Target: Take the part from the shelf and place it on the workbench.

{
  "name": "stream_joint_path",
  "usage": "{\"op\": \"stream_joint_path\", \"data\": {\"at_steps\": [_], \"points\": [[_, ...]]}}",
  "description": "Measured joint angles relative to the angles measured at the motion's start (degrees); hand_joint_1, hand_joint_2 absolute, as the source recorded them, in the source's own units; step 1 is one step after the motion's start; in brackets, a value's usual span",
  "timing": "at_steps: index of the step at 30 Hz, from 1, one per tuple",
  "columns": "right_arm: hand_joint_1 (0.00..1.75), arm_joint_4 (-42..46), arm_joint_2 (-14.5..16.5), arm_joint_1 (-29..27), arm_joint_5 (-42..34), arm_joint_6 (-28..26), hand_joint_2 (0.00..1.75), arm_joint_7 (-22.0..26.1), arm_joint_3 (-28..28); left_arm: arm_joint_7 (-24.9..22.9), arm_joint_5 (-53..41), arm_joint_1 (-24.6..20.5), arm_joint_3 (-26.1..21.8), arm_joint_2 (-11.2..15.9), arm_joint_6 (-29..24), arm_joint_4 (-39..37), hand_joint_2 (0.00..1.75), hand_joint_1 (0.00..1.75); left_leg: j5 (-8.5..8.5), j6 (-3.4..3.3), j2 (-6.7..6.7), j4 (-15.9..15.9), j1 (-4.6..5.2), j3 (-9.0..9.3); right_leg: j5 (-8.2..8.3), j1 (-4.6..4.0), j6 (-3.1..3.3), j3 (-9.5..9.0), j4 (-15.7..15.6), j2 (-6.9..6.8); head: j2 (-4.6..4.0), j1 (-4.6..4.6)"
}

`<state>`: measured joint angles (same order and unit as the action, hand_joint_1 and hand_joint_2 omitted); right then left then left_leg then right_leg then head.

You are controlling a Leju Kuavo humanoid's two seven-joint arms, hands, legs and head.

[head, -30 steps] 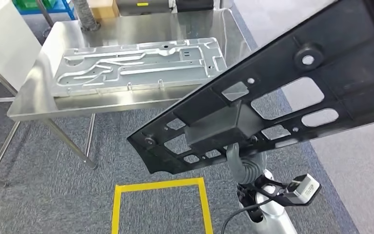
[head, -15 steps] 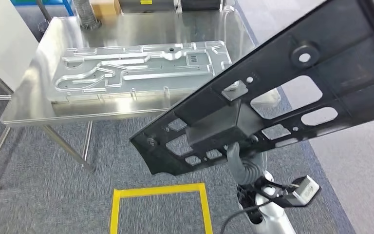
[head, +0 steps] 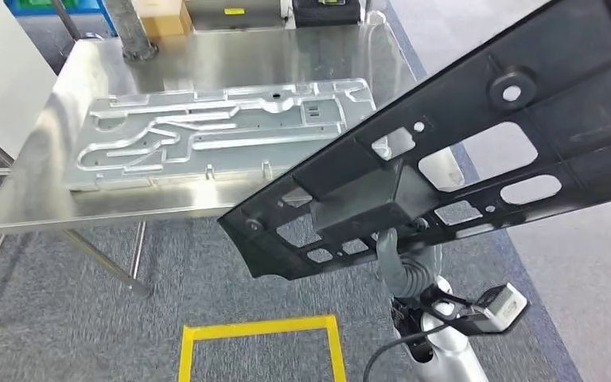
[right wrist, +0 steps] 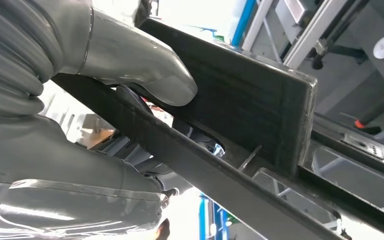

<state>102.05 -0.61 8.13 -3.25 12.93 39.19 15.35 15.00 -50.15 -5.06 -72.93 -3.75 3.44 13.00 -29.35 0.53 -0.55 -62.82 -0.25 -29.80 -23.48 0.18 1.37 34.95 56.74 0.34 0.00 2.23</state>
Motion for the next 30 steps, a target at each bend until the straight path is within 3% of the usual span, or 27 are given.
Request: {"op": "stream_joint_path", "data": {"at_steps": [1,3,4,5,6,9,10,11,13,15,16,18,20,21,22,24,26,29,30], "points": [[1.75,-0.2,0.0,0.2,0.2,-0.4,1.75,0.0,-0.1,0.0,0.1,0.0,0.0,0.0,0.0,0.0,1.75,0.00,-0.75,0.25,0.09,-3.7,-0.12,-2.40,-0.36,0.11,0.14,-0.62,-0.3,-0.07,0.00,0.00],[1.75,-0.9,0.0,0.8,0.6,-1.3,1.75,-0.1,-0.6,0.1,0.3,0.1,0.0,0.0,0.0,0.0,1.75,0.00,-3.98,0.58,0.15,-10.2,-0.35,-7.39,-1.31,0.16,0.25,-1.73,-0.4,-0.11,0.00,0.00],[1.75,-1.6,0.0,1.2,0.9,-1.8,1.75,-0.2,-0.9,0.1,0.4,0.2,0.0,0.0,0.0,0.0,1.75,0.00,-5.47,0.65,0.17,-11.4,-0.45,-9.03,-1.84,0.18,0.20,-2.37,-0.4,-0.08,0.00,0.00],[1.75,-2.4,-0.1,1.8,1.3,-2.4,1.75,-0.3,-1.4,0.1,0.6,0.3,0.0,0.0,0.0,0.0,1.75,0.00,-5.90,0.73,0.19,-11.0,-0.52,-9.84,-2.39,0.21,0.13,-3.07,-0.4,-0.05,0.00,0.00],[1.75,-3.6,-0.1,2.7,1.7,-3.0,1.75,-0.6,-1.9,0.1,0.7,0.4,0.0,0.0,0.0,0.0,1.75,0.00,-4.88,0.73,0.21,-8.9,-0.56,-9.83,-2.94,0.26,0.01,-3.83,-0.4,-0.01,0.00,0.00],[1.75,-8.8,-0.4,7.0,2.7,-4.8,1.75,-1.4,-4.0,0.2,0.8,0.4,0.0,0.0,0.0,0.0,1.75,0.00,3.85,0.28,0.47,1.8,-0.54,-7.60,-4.56,0.30,-0.73,-5.63,-0.2,0.16,0.00,-0.01],[1.75,-10.4,-0.6,8.5,2.8,-5.1,1.75,-1.5,-4.7,0.2,0.8,0.4,0.0,0.0,0.0,0.0,1.75,0.00,5.83,0.01,0.55,3.9,-0.43,-7.13,-5.03,0.23,-1.13,-5.85,-0.2,0.22,0.00,-0.01],[1.75,-11.9,-0.9,9.7,2.9,-5.2,1.75,-1.6,-5.4,0.2,0.8,0.4,-0.1,0.0,0.1,0.0,1.75,0.00,6.75,-0.34,0.56,4.9,-0.36,-7.02,-5.28,0.14,-1.58,-6.00,0.0,0.25,0.00,-0.01],[1.75,-13.9,-1.2,11.4,3.0,-5.5,1.75,-1.7,-6.5,0.3,0.8,0.4,-0.1,0.0,0.1,0.0,1.75,0.00,6.62,-1.23,0.38,5.0,-0.32,-6.49,-5.50,0.14,-2.37,-6.18,0.4,0.23,0.00,-0.01],[1.75,-15.1,-1.4,12.4,3.0,-5.6,1.75,-1.6,-7.1,0.3,0.8,0.5,-0.1,0.0,0.1,0.0,1.75,0.00,6.31,-2.02,0.24,5.3,-0.38,-5.60,-5.66,0.29,-2.86,-4.96,3.3,0.11,0.00,-0.01],[1.75,-15.6,-1.5,12.8,3.1,-5.6,1.75,-1.6,-7.2,0.3,0.8,0.4,-0.1,0.0,0.1,0.0,1.75,0.00,6.05,-2.28,0.19,5.4,-0.38,-5.13,-6.29,0.38,-3.06,-3.20,6.3,0.05,0.00,-0.01],[1.75,-16.6,-1.6,13.1,3.1,-5.6,1.75,-1.6,-7.5,0.3,0.8,0.4,-0.1,0.0,0.1,0.0,1.75,0.00,5.17,-2.63,0.12,5.4,-0.18,-4.34,-9.16,0.46,-3.29,1.81,13.7,-0.02,0.00,0.00],[1.75,-17.4,-1.7,13.1,3.1,-5.6,1.75,-1.6,-7.6,0.3,0.8,0.4,-0.1,0.0,0.1,0.0,1.75,0.00,4.09,-2.78,-0.04,5.4,0.12,-3.17,-11.34,0.45,-3.17,5.38,16.9,-0.04,0.00,0.00],[1.75,-17.6,-1.8,13.2,3.1,-5.6,1.75,-1.6,-7.7,0.3,0.8,0.5,-0.1,0.0,0.1,0.0,1.75,0.00,3.50,-2.82,-0.13,5.4,0.29,-2.39,-10.77,0.36,-2.96,5.74,15.6,-0.04,0.00,0.00],[1.75,-17.9,-1.8,13.2,3.1,-5.6,1.75,-1.6,-7.8,0.3,0.8,0.5,-0.1,0.0,0.1,0.0,1.75,0.00,2.86,-2.84,-0.20,5.4,0.49,-1.48,-8.74,0.19,-2.55,5.22,12.5,-0.03,0.00,-0.01],[1.75,-18.2,-2.0,13.3,3.0,-5.6,1.75,-1.6,-8.0,0.3,0.7,0.6,-0.1,-0.2,0.1,0.0,1.75,0.00,1.61,-2.74,-0.31,5.4,0.76,-0.03,-2.30,-0.53,-1.26,3.56,5.0,0.10,0.00,0.01],[1.75,-18.5,-2.0,13.4,3.1,-5.6,1.75,-1.6,-8.1,0.3,0.7,0.4,-0.1,-0.5,0.2,-0.1,1.75,0.00,0.83,-2.28,-0.45,5.7,0.77,0.75,1.55,-1.14,-0.36,2.75,1.0,0.34,0.00,-0.08],[1.75,-18.6,-2.1,13.8,3.1,-5.7,1.75,-1.6,-8.1,0.3,0.7,0.3,-0.1,-0.4,0.2,-0.1,1.75,0.00,1.01,-1.43,-0.48,5.0,0.80,1.21,1.45,-1.01,0.09,1.27,-0.4,0.40,0.00,-0.15],[1.75,-18.7,-2.1,14.0,3.1,-5.9,1.75,-1.6,-8.2,0.3,0.7,0.2,-0.1,-0.3,0.2,-0.1,1.75,0.00,0.98,-1.15,-0.42,3.3,0.80,0.45,1.18,-0.82,0.27,0.46,-0.9,0.36,0.00,-0.14]]}}
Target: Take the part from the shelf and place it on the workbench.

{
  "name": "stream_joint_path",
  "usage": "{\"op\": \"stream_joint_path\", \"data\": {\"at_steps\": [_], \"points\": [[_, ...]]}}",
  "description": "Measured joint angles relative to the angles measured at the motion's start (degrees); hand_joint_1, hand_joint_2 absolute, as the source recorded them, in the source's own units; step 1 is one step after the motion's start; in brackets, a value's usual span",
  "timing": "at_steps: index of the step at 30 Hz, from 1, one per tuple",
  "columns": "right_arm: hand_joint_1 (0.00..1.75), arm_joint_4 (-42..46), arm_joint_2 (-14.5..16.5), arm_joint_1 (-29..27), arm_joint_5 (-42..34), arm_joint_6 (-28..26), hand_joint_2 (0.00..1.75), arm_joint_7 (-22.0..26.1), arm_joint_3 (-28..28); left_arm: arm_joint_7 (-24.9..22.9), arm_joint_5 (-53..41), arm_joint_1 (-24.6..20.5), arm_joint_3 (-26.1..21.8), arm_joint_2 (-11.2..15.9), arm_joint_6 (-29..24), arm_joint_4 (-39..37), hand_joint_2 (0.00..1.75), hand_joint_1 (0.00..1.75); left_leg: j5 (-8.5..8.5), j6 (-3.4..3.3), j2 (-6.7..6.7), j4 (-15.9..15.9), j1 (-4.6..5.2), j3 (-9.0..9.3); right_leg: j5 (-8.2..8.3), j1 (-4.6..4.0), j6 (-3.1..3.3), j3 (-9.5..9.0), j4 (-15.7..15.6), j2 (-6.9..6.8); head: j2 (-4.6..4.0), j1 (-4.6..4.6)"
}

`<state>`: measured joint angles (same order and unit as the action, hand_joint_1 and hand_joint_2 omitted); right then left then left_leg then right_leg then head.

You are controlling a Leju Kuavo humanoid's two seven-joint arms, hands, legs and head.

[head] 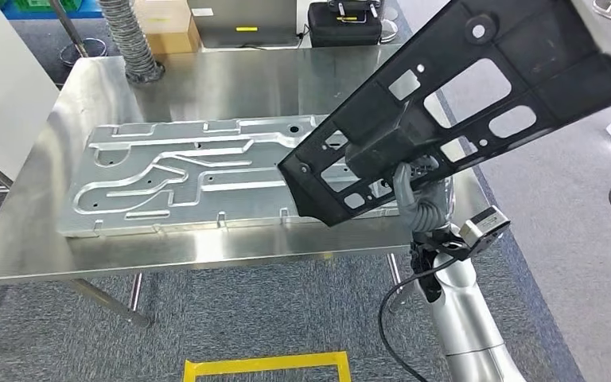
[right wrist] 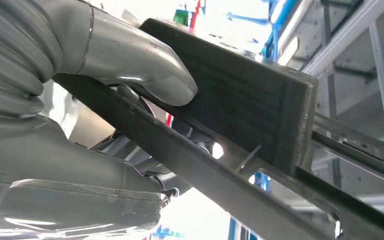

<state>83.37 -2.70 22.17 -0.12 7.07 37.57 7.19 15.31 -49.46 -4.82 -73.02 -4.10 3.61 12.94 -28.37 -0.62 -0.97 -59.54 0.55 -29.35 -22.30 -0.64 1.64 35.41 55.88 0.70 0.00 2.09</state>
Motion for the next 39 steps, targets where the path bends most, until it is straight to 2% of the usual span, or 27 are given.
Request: {"op": "stream_joint_path", "data": {"at_steps": [2,4,5,6,7,9,11,12,14,16,17,19,20,21,22,24,25,26,28,30,31,32,34,35,36,37,39], "points": [[1.75,-0.6,-0.1,0.7,0.1,-0.5,1.75,-0.1,-0.1,0.0,-0.1,-0.1,0.0,0.1,0.0,0.0,1.75,0.00,-1.49,0.58,0.18,-6.1,-0.27,-3.65,-0.69,0.29,0.17,-1.36,-0.5,-0.06,0.00,0.00],[1.75,-1.7,-0.4,1.3,0.3,-1.2,1.75,-0.1,-0.2,0.0,-0.2,-0.1,0.0,0.1,0.0,0.0,1.75,0.00,-4.48,1.24,0.38,-12.3,-0.68,-8.34,-1.70,0.49,0.12,-2.47,-0.5,-0.06,0.00,0.01],[1.75,-2.3,-0.6,1.4,0.4,-1.5,1.75,0.0,-0.2,0.0,-0.2,0.0,0.0,0.1,0.0,0.0,1.75,0.00,-5.43,1.51,0.48,-13.5,-0.86,-9.87,-2.28,0.58,0.01,-3.17,-0.5,-0.04,0.00,0.01],[1.75,-2.8,-0.7,1.5,0.6,-1.8,1.75,0.1,-0.3,0.0,-0.3,0.0,0.0,0.2,0.0,0.0,1.75,0.00,-5.38,1.71,0.55,-12.9,-1.01,-10.53,-2.90,0.70,-0.14,-3.96,-0.5,-0.02,0.00,0.01],[1.75,-3.3,-0.8,1.6,0.9,-2.1,1.75,0.2,-0.3,0.0,-0.3,0.1,0.0,0.2,0.0,0.0,1.75,0.00,-4.00,1.83,0.60,-10.5,-1.14,-10.35,-3.56,0.82,-0.33,-4.80,-0.4,-0.02,0.00,0.01],[1.75,-4.3,-0.9,2.2,1.7,-3.1,1.75,0.4,-0.3,0.0,-0.4,0.2,0.0,0.2,0.0,0.0,1.75,0.00,1.95,1.87,0.71,-3.1,-1.33,-8.82,-4.99,0.96,-0.83,-6.38,-0.1,-0.01,0.00,0.00],[1.75,-5.2,-0.9,3.0,2.8,-4.4,1.75,0.5,-0.3,0.1,-0.4,0.2,0.0,0.3,0.0,0.0,1.75,0.00,6.22,1.26,0.78,1.5,-1.25,-7.76,-6.24,0.89,-1.56,-7.11,0.2,0.10,0.00,0.00],[1.75,-5.6,-1.0,3.4,3.6,-5.3,1.75,0.5,-0.3,0.1,-0.4,0.2,0.0,0.3,0.0,0.0,1.75,0.00,6.86,0.79,0.79,2.1,-1.16,-7.69,-6.60,0.83,-1.97,-7.25,0.4,0.16,0.00,-0.01],[1.75,-6.3,-1.3,4.1,5.3,-7.2,1.75,0.4,-0.3,0.2,-0.5,0.1,0.0,0.3,0.0,0.0,1.75,0.00,6.58,-0.10,0.70,2.0,-1.12,-7.31,-6.85,0.90,-2.58,-7.23,1.0,0.17,0.00,-0.01],[1.75,-7.3,-1.7,5.3,8.3,-10.3,1.75,-0.2,-0.4,0.3,-0.6,0.1,0.0,0.3,0.0,0.0,1.75,0.00,6.20,-0.76,0.68,2.2,-1.21,-6.55,-7.05,1.04,-3.01,-5.42,4.7,-0.03,0.00,-0.01],[1.75,-8.1,-2.0,6.2,11.5,-13.4,1.75,-1.5,-0.3,0.5,-0.8,0.1,0.0,0.3,0.1,0.0,1.75,0.00,5.97,-1.01,0.66,2.3,-1.21,-6.19,-7.87,1.10,-3.22,-3.37,8.1,-0.15,0.00,-0.01],[1.75,-10.5,-3.0,8.9,22.8,-22.3,1.75,-6.7,0.6,0.9,-1.3,-0.1,0.0,0.4,0.2,0.0,1.75,0.00,5.46,-1.33,0.58,2.2,-1.05,-5.77,-11.00,1.14,-3.50,1.79,15.4,-0.30,0.00,-0.01],[1.75,-11.9,-3.6,10.6,31.5,-26.8,1.75,-10.0,1.3,1.1,-1.6,-0.1,0.0,0.4,0.3,0.0,1.75,0.00,5.16,-1.40,0.54,2.2,-0.92,-5.57,-12.24,1.15,-3.53,3.82,17.4,-0.34,0.00,-0.01],[1.75,-13.2,-4.2,12.4,40.4,-29.8,1.75,-12.9,2.0,1.2,-1.9,-0.1,0.1,0.5,0.3,0.0,1.75,0.00,4.83,-1.43,0.51,2.1,-0.77,-5.30,-12.25,1.12,-3.44,4.92,17.6,-0.36,0.00,-0.01],[1.75,-14.2,-4.7,14.0,48.4,-31.6,1.75,-15.3,2.7,1.3,-2.0,-0.1,0.1,0.5,0.4,0.0,1.75,0.00,4.49,-1.44,0.49,2.1,-0.63,-4.94,-10.73,1.05,-3.21,4.95,15.8,-0.37,0.00,-0.01],[1.75,-15.9,-5.3,17.2,61.6,-33.4,1.75,-20.1,4.3,1.4,-2.3,-0.2,0.2,0.5,0.4,0.0,1.75,0.00,3.80,-1.37,0.50,2.0,-0.43,-4.09,-4.76,0.66,-2.32,2.80,8.2,-0.37,0.00,-0.01],[1.75,-16.7,-5.3,18.6,66.6,-34.1,1.75,-22.7,5.2,1.4,-2.4,-0.3,0.2,0.4,0.4,0.0,1.75,0.00,3.57,-1.26,0.50,2.1,-0.35,-3.84,-2.57,0.35,-1.82,1.76,4.7,-0.41,0.00,-0.01],[1.75,-17.3,-5.4,20.1,71.4,-34.6,1.75,-25.2,6.2,1.5,-2.6,-0.5,0.2,0.4,0.4,0.0,1.75,0.00,3.42,-1.07,0.49,2.2,-0.35,-3.80,-1.13,0.05,-1.38,1.08,2.3,-0.45,0.00,0.00],[1.75,-18.7,-5.1,22.9,79.9,-34.6,1.75,-29.5,8.4,1.7,-2.9,-0.6,0.2,0.3,0.4,0.0,1.75,0.00,3.52,-0.47,0.50,2.1,-0.30,-3.81,-0.68,-0.39,-0.82,0.83,1.0,-0.51,0.00,-0.01],[1.75,-21.0,-4.1,26.3,86.5,-33.0,1.75,-34.3,12.2,1.9,-3.2,-0.7,0.3,0.4,0.3,0.0,1.75,0.00,3.13,0.20,0.58,1.4,-0.24,-3.83,-0.31,-0.07,-0.33,0.15,0.4,-0.46,0.00,-0.01],[1.75,-22.6,-3.1,28.3,88.5,-32.0,1.75,-36.9,14.8,2.0,-3.4,-0.8,0.3,0.4,0.3,0.0,1.75,0.00,2.29,0.53,0.62,0.0,-0.25,-4.38,-0.28,0.17,-0.09,-0.24,0.2,-0.37,0.00,0.00],[1.75,-24.3,-2.0,30.0,89.4,-31.3,1.75,-39.2,17.6,2.0,-3.5,-1.0,0.4,0.5,0.3,0.0,1.75,0.00,0.90,0.83,0.63,-2.5,-0.40,-5.52,-0.27,0.39,0.11,-0.55,0.0,-0.25,0.00,0.01],[1.75,-27.5,0.2,32.5,89.8,-30.9,1.75,-41.7,22.5,2.0,-3.7,-1.4,0.5,0.5,0.3,0.0,1.75,0.00,-2.44,1.42,0.62,-9.8,-0.77,-9.37,-0.44,0.39,0.36,-0.74,0.0,-0.05,0.00,0.01],[1.75,-28.9,1.0,33.2,89.9,-30.9,1.75,-42.1,24.3,2.0,-3.7,-1.5,0.6,0.5,0.3,0.0,1.75,0.00,-3.45,1.72,0.63,-12.8,-0.96,-11.21,-0.56,0.37,0.39,-0.81,0.0,-0.04,0.00,0.01],[1.75,-30.4,1.8,33.7,90.0,-30.9,1.75,-42.1,25.7,2.0,-3.7,-1.5,0.6,0.5,0.3,0.0,1.75,0.00,-3.44,2.03,0.64,-14.1,-1.11,-12.27,-0.72,0.37,0.36,-0.92,0.1,-0.07,0.00,0.01],[1.75,-31.6,2.5,34.0,90.1,-30.9,1.75,-41.8,26.8,2.0,-3.7,-1.5,0.7,0.5,0.3,0.0,1.75,0.00,-2.25,2.38,0.66,-13.1,-1.26,-12.25,-0.92,0.40,0.26,-1.07,0.2,-0.13,0.00,0.01],[1.75,-34.2,3.8,34.8,90.2,-30.8,1.75,-41.1,28.4,2.1,-3.4,-1.4,0.7,0.6,0.3,0.0,1.75,0.00,2.37,2.86,0.71,-5.8,-1.59,-9.49,-1.54,0.52,-0.09,-1.33,0.7,-0.32,0.00,0.01]]}}
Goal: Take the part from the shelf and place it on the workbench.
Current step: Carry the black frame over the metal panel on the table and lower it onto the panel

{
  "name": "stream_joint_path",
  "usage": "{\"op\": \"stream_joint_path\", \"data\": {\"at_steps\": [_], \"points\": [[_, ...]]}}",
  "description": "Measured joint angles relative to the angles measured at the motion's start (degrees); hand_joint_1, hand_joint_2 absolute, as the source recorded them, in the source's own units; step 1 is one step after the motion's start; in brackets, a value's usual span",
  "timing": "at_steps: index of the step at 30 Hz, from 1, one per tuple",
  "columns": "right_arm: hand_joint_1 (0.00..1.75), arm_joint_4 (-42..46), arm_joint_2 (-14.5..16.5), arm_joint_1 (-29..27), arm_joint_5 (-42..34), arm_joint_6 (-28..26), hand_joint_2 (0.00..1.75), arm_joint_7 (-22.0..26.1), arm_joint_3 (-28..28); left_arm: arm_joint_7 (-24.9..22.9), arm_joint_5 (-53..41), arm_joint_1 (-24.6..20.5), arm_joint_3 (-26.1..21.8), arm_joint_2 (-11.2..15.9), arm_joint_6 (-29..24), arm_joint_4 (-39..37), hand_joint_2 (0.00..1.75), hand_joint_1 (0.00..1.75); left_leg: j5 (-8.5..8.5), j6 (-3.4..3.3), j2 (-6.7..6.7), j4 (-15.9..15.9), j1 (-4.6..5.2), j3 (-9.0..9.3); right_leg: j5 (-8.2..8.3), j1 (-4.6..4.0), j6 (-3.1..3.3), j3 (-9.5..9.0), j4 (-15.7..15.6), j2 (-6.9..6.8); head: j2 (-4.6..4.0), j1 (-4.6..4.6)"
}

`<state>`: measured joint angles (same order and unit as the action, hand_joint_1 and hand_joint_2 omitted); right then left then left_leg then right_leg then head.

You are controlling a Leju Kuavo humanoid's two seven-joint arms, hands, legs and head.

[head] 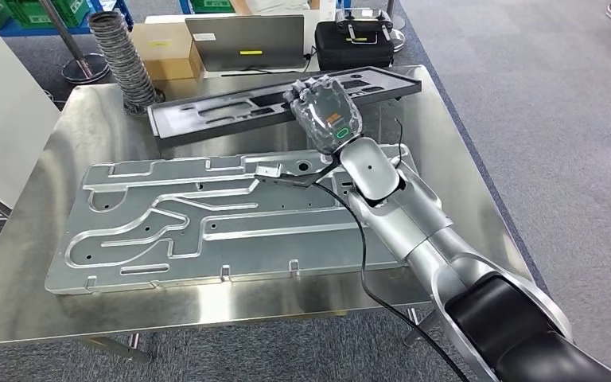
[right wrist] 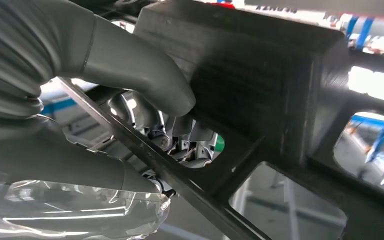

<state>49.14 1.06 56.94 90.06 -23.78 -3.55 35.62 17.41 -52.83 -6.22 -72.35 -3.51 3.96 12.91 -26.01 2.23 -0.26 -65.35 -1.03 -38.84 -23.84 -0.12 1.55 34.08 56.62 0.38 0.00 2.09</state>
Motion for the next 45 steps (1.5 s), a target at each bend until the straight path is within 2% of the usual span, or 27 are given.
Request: {"op": "stream_joint_path", "data": {"at_steps": [2,3,7,8,10,12,13,14,16,17,18,21,23,26,27,28,29,31,33,35,37,39,41,42,43,44,45], "points": [[1.75,-2.7,1.2,1.1,0.0,0.0,1.75,0.3,1.6,0.1,0.3,0.0,0.0,0.0,0.0,0.0,1.75,0.00,2.06,-0.38,0.03,6.3,-0.01,2.55,-0.54,-0.03,-0.46,0.21,0.8,-0.06,0.00,0.01],[1.75,-4.0,1.9,1.6,0.0,0.0,1.75,0.4,2.5,0.2,0.4,0.1,0.0,0.1,0.0,0.0,1.75,0.00,2.22,-0.84,0.02,7.4,0.09,2.97,-0.73,-0.11,-0.72,0.41,1.1,-0.02,0.00,0.01],[1.75,-8.6,4.3,2.4,-0.6,0.7,1.75,1.7,4.6,0.6,0.5,0.1,0.0,0.1,0.1,0.0,1.75,0.00,2.74,-2.40,0.01,7.4,-0.04,3.18,-2.05,-0.17,-1.82,1.07,2.6,0.01,0.00,0.00],[1.75,-9.6,4.9,2.5,-1.0,1.1,1.75,2.3,4.8,0.6,0.5,-0.1,0.0,0.1,0.2,0.0,1.75,0.00,2.80,-2.63,0.01,7.5,-0.15,3.28,-3.33,-0.09,-2.13,2.02,4.7,-0.03,0.00,0.00],[1.75,-11.8,6.1,2.5,-2.2,2.0,1.75,3.9,5.0,0.7,0.5,-0.3,0.0,0.2,0.3,0.0,1.75,0.00,2.73,-2.94,0.00,7.6,-0.16,3.34,-6.78,0.16,-2.59,5.67,12.1,-0.10,0.00,-0.01],[1.75,-14.3,7.0,2.0,-3.5,2.8,1.75,5.3,5.1,0.7,0.5,-0.3,0.0,0.2,0.4,0.0,1.75,0.00,2.61,-3.07,-0.04,7.5,-0.14,3.41,-8.23,0.37,-2.73,8.90,17.9,-0.10,0.00,-0.01],[1.75,-15.4,7.3,1.6,-3.8,3.1,1.75,5.7,5.1,0.8,0.5,-0.3,0.0,0.2,0.5,0.0,1.75,0.00,2.55,-3.08,-0.11,7.5,-0.12,3.48,-7.34,0.41,-2.65,9.08,17.8,-0.10,0.00,-0.01],[1.75,-16.5,7.6,1.3,-4.1,3.4,1.75,5.9,5.0,0.8,0.4,-0.3,0.0,0.2,0.6,0.0,1.75,0.00,2.48,-3.05,-0.19,7.5,-0.09,3.58,-5.50,0.38,-2.41,8.06,15.3,-0.11,0.00,-0.01],[1.75,-18.7,7.8,0.8,-4.6,4.3,1.75,5.6,4.7,0.8,0.2,-0.4,0.1,0.1,0.7,0.0,1.75,0.00,2.32,-2.88,-0.35,7.4,0.08,3.75,-1.51,0.06,-1.55,4.23,6.9,-0.19,0.00,-0.01],[1.75,-19.7,7.8,0.6,-4.9,4.7,1.75,5.2,4.4,0.7,0.0,-0.4,0.2,0.0,0.8,0.0,1.75,0.00,2.25,-2.68,-0.38,7.4,0.16,3.76,-0.37,-0.15,-1.18,2.76,3.6,-0.28,0.00,-0.01],[1.75,-20.7,7.8,0.4,-5.1,5.1,1.75,4.8,4.1,0.7,-0.2,-0.4,0.3,0.0,0.8,0.0,1.75,0.00,2.18,-2.44,-0.37,7.4,0.21,3.76,0.06,-0.34,-0.93,1.96,1.8,-0.34,0.00,0.00],[1.75,-23.2,7.6,-0.9,-5.3,5.6,1.75,3.7,3.2,0.4,-0.4,-0.5,0.7,-0.1,0.9,0.0,1.75,0.00,2.05,-1.55,-0.21,7.7,0.18,4.02,0.26,-0.28,-0.60,1.47,0.7,-0.26,0.00,0.00],[1.75,-24.3,7.5,-1.7,-5.2,6.0,1.75,3.4,2.5,0.2,-0.2,-0.6,0.9,0.0,0.9,0.0,1.75,0.00,0.53,-1.08,-0.11,5.9,0.20,3.44,0.62,0.14,-0.21,0.87,-0.1,-0.26,0.00,0.01],[1.75,-25.8,7.5,-2.6,-5.0,6.7,1.75,3.2,1.6,0.1,0.3,-0.6,1.0,-0.1,0.9,0.0,1.75,0.00,-4.68,-0.58,-0.06,-4.5,0.05,-1.20,0.66,0.19,0.11,0.57,-0.4,-0.28,0.00,0.00],[1.75,-26.2,7.5,-2.9,-5.0,6.9,1.75,3.2,1.4,0.1,0.5,-0.5,1.0,-0.1,0.9,0.0,1.75,0.00,-5.50,-0.43,-0.05,-7.2,0.01,-2.49,0.61,0.14,0.14,0.56,-0.4,-0.27,0.00,0.00],[1.75,-26.6,7.5,-3.1,-5.0,7.1,1.75,3.2,1.2,0.4,0.6,-0.4,1.0,-0.1,0.9,0.0,1.75,0.00,-5.25,-0.33,-0.05,-8.0,-0.01,-2.83,0.54,0.13,0.12,0.56,-0.3,-0.25,0.00,0.01],[1.75,-26.9,7.5,-3.2,-5.0,7.2,1.75,3.2,1.1,0.7,0.7,-0.3,1.0,0.0,0.9,0.0,1.75,0.00,-3.93,-0.27,-0.04,-6.3,-0.06,-1.96,0.44,0.16,0.03,0.54,-0.1,-0.22,0.00,0.01],[1.75,-27.3,7.5,-3.2,-5.0,7.2,1.75,3.2,0.9,1.5,0.7,-0.3,1.0,0.0,1.0,0.0,1.75,0.00,-0.49,-0.32,-0.03,1.4,-0.15,2.06,0.05,0.19,-0.38,0.56,0.5,-0.15,0.00,0.01],[0.87,-27.7,7.5,-3.2,-5.1,7.1,0.87,3.2,0.7,2.3,0.7,-0.3,1.0,0.1,1.0,0.0,1.75,0.00,0.97,-0.87,-0.08,6.7,-0.07,4.84,-0.30,0.03,-0.92,0.68,1.1,-0.04,0.00,0.00],[0.00,-28.0,7.4,-3.3,-5.1,7.1,0.00,3.3,0.4,2.7,0.9,-0.2,1.0,0.1,1.0,0.0,1.75,0.00,0.92,-1.68,-0.10,7.2,0.11,5.12,-0.27,-0.09,-1.45,0.73,1.2,0.13,0.00,-0.01],[0.00,-28.4,7.4,-3.5,-5.2,7.1,0.00,3.6,0.1,3.0,1.1,-0.1,1.0,0.0,1.0,0.0,1.75,0.00,1.24,-2.44,0.04,7.4,0.01,5.12,-0.67,0.02,-2.05,0.95,1.7,0.17,0.00,-0.01],[0.00,-28.7,7.4,-3.7,-5.4,6.9,0.00,3.9,-0.2,3.2,1.1,-0.1,1.0,0.0,0.8,0.0,0.87,0.00,1.58,-3.05,0.19,7.6,-0.13,5.02,-3.32,0.25,-2.69,2.73,5.7,0.05,0.00,-0.01],[0.00,-28.9,7.4,-3.8,-5.6,6.6,0.00,4.2,-0.5,3.7,1.1,-0.1,1.0,0.1,0.6,0.0,0.00,0.00,1.68,-3.28,0.22,7.6,-0.09,4.82,-7.20,0.45,-3.17,6.26,13.4,-0.05,0.00,-0.01],[0.00,-29.0,7.4,-4.0,-5.8,6.3,0.00,4.5,-0.6,3.9,1.2,0.0,1.0,0.1,0.5,0.0,0.00,0.00,1.69,-3.31,0.22,7.6,-0.07,4.75,-8.31,0.51,-3.29,7.74,16.6,-0.06,0.00,-0.01],[0.00,-29.1,7.4,-4.1,-5.9,5.9,0.00,4.7,-0.9,4.0,1.2,0.1,1.0,0.1,0.5,0.0,0.00,0.00,1.70,-3.32,0.20,7.6,-0.06,4.74,-8.32,0.53,-3.31,8.31,17.9,-0.06,0.00,-0.01],[0.00,-29.1,7.5,-4.1,-6.1,5.5,0.00,5.0,-1.1,4.1,1.2,0.2,1.0,0.1,0.4,0.0,0.00,0.00,1.68,-3.29,0.16,7.6,-0.06,4.77,-7.24,0.52,-3.21,7.72,16.8,-0.06,0.00,-0.01],[0.00,-29.1,7.5,-4.1,-6.5,5.0,0.00,5.6,-1.4,4.1,1.1,0.2,1.0,0.1,0.4,0.0,0.00,0.00,1.66,-3.25,0.12,7.5,-0.05,4.85,-5.34,0.49,-2.99,6.00,13.5,-0.06,0.00,-0.01]]}}
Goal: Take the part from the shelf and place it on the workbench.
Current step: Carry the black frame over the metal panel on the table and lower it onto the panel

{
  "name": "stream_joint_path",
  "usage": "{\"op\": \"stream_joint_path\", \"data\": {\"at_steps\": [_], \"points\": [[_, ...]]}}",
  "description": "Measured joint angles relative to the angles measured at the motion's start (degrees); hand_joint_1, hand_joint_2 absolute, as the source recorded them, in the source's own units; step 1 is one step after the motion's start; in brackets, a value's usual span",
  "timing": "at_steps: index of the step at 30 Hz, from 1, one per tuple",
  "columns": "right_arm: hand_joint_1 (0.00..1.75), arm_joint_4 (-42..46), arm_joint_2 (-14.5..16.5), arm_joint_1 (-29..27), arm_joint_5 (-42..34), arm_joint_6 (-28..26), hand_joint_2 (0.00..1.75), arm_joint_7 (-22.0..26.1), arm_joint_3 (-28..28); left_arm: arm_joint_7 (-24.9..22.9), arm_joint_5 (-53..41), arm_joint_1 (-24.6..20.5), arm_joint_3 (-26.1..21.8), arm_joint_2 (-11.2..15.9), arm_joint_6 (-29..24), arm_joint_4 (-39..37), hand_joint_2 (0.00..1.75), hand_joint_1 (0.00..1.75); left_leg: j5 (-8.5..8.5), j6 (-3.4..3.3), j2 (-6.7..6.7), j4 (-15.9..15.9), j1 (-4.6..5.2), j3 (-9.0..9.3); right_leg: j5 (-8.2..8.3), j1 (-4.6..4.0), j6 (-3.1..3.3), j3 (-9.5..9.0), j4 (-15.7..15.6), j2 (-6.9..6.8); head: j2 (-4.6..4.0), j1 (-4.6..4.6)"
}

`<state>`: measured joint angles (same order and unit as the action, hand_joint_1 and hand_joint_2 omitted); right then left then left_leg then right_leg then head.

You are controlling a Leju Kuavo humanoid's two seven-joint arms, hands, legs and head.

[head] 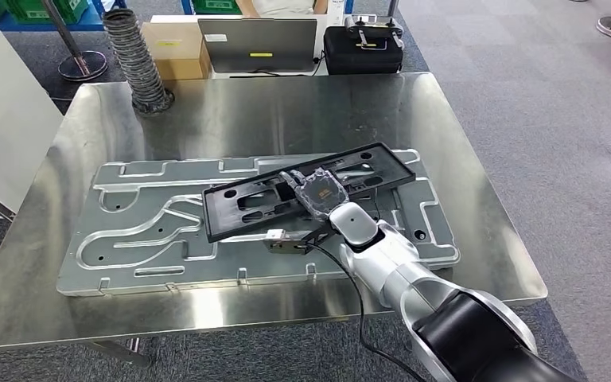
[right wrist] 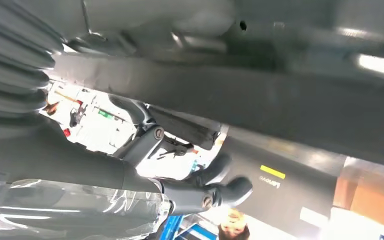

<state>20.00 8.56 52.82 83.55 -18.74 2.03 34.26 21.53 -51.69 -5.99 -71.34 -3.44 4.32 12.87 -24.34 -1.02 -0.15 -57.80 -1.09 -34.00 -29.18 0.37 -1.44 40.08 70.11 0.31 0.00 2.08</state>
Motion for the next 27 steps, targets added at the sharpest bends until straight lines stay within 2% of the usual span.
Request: {"op": "stream_joint_path", "data": {"at_steps": [2,3,5,7,8,9,11,12,13,14,15,16,18,19,22,23,25,27], "points": [[0.00,0.0,0.2,0.0,-1.3,-1.3,0.00,1.6,-0.8,0.0,0.0,0.0,0.0,0.0,-0.1,0.0,0.00,0.00,-0.05,0.29,-0.07,0.0,0.09,0.07,3.36,-0.27,0.73,-4.21,-8.4,-0.03,0.00,0.00],[0.00,0.1,0.3,0.0,-2.3,-2.2,0.00,2.8,-1.3,0.0,-0.1,0.0,0.0,0.0,-0.1,0.0,0.00,0.00,-0.06,0.56,-0.07,-0.1,0.13,0.03,4.18,-0.46,1.07,-5.49,-11.1,-0.04,0.00,0.00],[0.00,0.4,0.6,0.0,-4.4,-3.6,0.00,5.0,-2.7,0.0,-0.1,0.1,0.0,0.0,-0.2,0.0,0.00,0.00,0.01,1.26,-0.07,0.1,0.17,-0.05,4.35,-0.81,1.55,-5.94,-12.4,-0.01,0.00,0.01],[0.00,0.8,0.9,0.0,-5.7,-4.4,0.00,6.4,-4.1,-0.1,-0.1,0.1,0.0,0.0,-0.3,0.0,0.00,0.00,-0.17,1.90,-0.06,0.1,0.19,0.00,4.65,-0.56,2.09,-6.14,-13.0,-0.02,0.00,0.01],[0.00,1.0,1.1,0.0,-6.0,-4.6,0.00,6.7,-4.7,-0.1,-0.1,0.1,0.0,0.0,-0.3,0.0,0.00,0.00,-0.91,2.15,-0.05,-0.9,0.20,-0.35,4.85,-0.39,2.42,-6.36,-13.3,-0.08,0.00,0.01],[0.00,1.1,1.3,0.0,-6.5,-4.9,0.00,7.3,-5.2,-0.1,-0.1,0.1,0.0,0.0,-0.3,0.0,0.00,0.00,-2.27,2.37,-0.05,-3.0,0.19,-1.26,5.01,-0.22,2.70,-6.57,-13.7,-0.15,0.00,0.02],[0.00,1.5,1.7,-0.3,-8.6,-5.9,0.00,9.5,-6.3,-0.1,0.0,0.1,0.0,0.0,-0.3,0.0,0.00,0.00,-5.94,2.69,-0.04,-10.3,0.05,-4.58,5.05,-0.28,3.02,-6.67,-13.8,-0.25,0.00,0.02],[0.00,1.9,1.8,-0.7,-10.3,-6.5,0.00,11.4,-7.0,-0.2,0.0,0.2,0.0,0.1,-0.3,0.0,0.00,0.00,-7.22,2.84,-0.04,-13.8,0.01,-6.28,5.02,-0.34,3.07,-6.65,-13.8,-0.25,0.00,0.02],[0.00,2.5,1.8,-1.1,-12.6,-7.1,0.00,13.8,-7.8,-0.2,0.0,0.3,0.0,0.1,-0.2,0.0,0.00,0.00,-7.46,2.95,-0.03,-15.7,-0.01,-7.23,4.95,-0.38,3.08,-6.64,-13.7,-0.25,0.00,0.02],[0.00,3.6,1.8,-1.7,-15.2,-7.6,0.00,16.5,-8.7,-0.3,0.0,0.4,0.0,0.1,-0.1,0.0,0.00,0.00,-6.63,3.03,-0.03,-15.3,-0.05,-7.13,4.85,-0.37,3.06,-6.64,-13.5,-0.22,0.00,0.02],[0.00,5.1,1.8,-2.4,-18.3,-7.8,0.00,19.3,-9.6,-0.3,0.0,0.4,0.0,0.1,0.0,0.0,0.00,0.00,-4.82,3.05,-0.02,-12.7,-0.10,-5.87,4.69,-0.32,2.95,-6.67,-13.3,-0.19,0.00,0.02],[0.00,7.0,1.8,-3.1,-21.2,-7.9,0.00,21.7,-10.5,-0.3,0.1,0.5,0.0,0.1,0.1,0.0,0.00,0.00,-2.76,3.04,0.00,-8.6,-0.17,-3.90,4.45,-0.28,2.78,-6.69,-13.0,-0.15,0.00,0.02],[0.00,11.1,1.5,-4.5,-25.8,-7.8,0.00,24.7,-11.8,-0.3,0.1,0.4,0.0,0.1,0.2,0.0,0.00,0.00,-0.56,2.66,-0.05,-2.1,-0.10,-0.66,3.98,-0.45,2.25,-6.45,-12.3,-0.05,0.00,0.02],[0.00,13.2,1.3,-5.4,-27.7,-8.0,0.00,25.8,-12.3,-0.2,0.1,0.4,0.0,0.1,0.3,0.0,0.00,0.00,-0.43,2.36,-0.10,-0.8,-0.04,-0.07,3.87,-0.56,1.99,-6.29,-12.1,-0.03,0.00,0.02],[0.00,20.5,0.0,-9.1,-34.5,-9.4,0.00,29.3,-13.7,-0.1,0.4,0.6,0.0,0.0,0.6,0.0,0.00,0.00,-0.41,1.17,-0.23,-0.5,0.05,-0.08,3.68,-0.52,1.10,-6.15,-11.9,-0.03,0.00,0.01],[0.00,23.5,-0.7,-10.5,-36.8,-9.7,0.00,30.2,-14.2,-0.1,0.5,0.7,-0.1,0.0,0.7,0.0,0.00,0.00,-0.31,0.77,-0.23,-0.4,0.01,-0.05,3.03,-0.42,0.73,-5.85,-11.1,-0.04,0.00,0.01],[0.00,29.0,-2.2,-13.1,-39.9,-9.8,0.00,31.3,-14.9,0.0,0.6,0.7,-0.1,-0.1,0.7,0.0,0.00,0.00,-0.18,0.22,-0.20,-0.2,-0.11,-0.05,0.04,-0.18,0.08,-3.60,-6.2,-0.05,0.00,0.01],[0.00,32.7,-3.4,-15.1,-41.0,-9.8,0.00,31.6,-15.4,0.0,0.6,0.7,-0.1,-0.1,0.8,0.0,0.00,0.00,-0.20,0.05,-0.13,-0.2,-0.07,-0.13,-3.53,-0.05,-0.29,0.38,1.9,-0.05,0.00,0.02]]}}
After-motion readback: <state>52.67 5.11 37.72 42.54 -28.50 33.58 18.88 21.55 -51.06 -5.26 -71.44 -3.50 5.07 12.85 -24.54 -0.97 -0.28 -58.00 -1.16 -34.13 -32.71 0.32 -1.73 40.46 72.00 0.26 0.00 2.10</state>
